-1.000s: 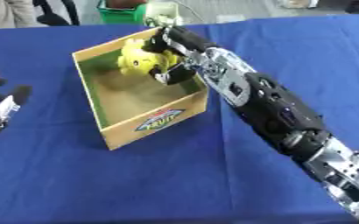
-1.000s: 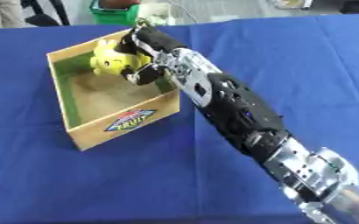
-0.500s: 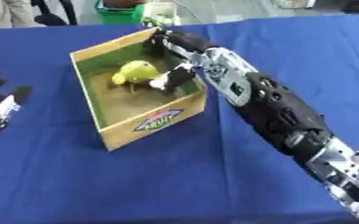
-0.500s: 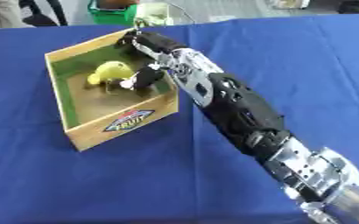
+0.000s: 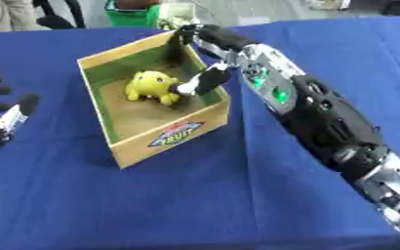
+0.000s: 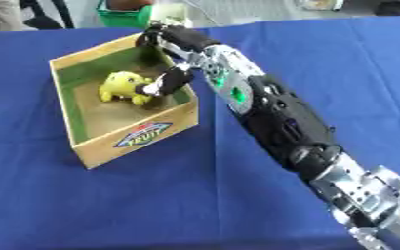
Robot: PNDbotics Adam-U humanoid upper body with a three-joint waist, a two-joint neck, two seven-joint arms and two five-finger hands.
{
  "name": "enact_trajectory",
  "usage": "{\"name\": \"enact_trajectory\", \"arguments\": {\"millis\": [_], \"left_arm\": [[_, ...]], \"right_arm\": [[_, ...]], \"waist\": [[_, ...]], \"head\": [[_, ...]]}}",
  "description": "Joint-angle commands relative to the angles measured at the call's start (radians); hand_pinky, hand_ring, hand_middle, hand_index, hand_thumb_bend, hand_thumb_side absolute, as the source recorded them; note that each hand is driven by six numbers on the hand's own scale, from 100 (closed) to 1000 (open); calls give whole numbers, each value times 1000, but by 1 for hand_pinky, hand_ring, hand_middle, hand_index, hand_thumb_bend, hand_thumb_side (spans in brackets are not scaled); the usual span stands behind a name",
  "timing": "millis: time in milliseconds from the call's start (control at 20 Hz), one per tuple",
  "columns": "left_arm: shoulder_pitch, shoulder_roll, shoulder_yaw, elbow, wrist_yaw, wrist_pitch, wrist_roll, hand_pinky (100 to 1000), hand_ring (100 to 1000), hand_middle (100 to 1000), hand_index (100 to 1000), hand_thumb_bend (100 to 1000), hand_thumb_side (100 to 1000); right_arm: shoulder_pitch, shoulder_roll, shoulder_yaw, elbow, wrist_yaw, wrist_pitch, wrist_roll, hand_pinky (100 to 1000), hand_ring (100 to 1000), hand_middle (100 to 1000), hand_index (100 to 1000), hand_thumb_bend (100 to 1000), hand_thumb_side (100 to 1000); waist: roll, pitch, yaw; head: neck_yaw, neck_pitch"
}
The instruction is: Pick up objects on the table and place them in the box.
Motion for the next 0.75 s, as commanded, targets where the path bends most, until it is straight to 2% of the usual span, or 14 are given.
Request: {"name": "enact_trajectory", "arguments": {"millis": [50, 150, 400, 750], "left_arm": [[-7, 18, 13, -16, -3, -2, 8, 508, 646, 607, 651, 731, 178], [-7, 19, 17, -16, -4, -2, 12, 508, 646, 607, 650, 731, 178], [-6, 23, 25, -16, -5, -2, 21, 508, 646, 607, 650, 732, 178], [-6, 28, 34, -15, -5, -3, 33, 508, 647, 607, 650, 733, 177]], "right_arm": [[4, -68, -54, -97, -51, 25, -48, 722, 748, 773, 831, 359, 378], [30, -96, -97, -148, -82, 54, -79, 678, 699, 733, 800, 295, 336], [128, -171, -214, -279, -163, 133, -160, 627, 636, 673, 754, 100, 318], [308, -237, -355, -452, -276, 246, -273, 606, 623, 657, 738, 100, 370]], "waist": [[0, -14, -5], [0, -12, -12], [1, -6, -26], [4, 3, -45]], "head": [[13, -12], [22, -15], [40, -23], [59, -29]]}}
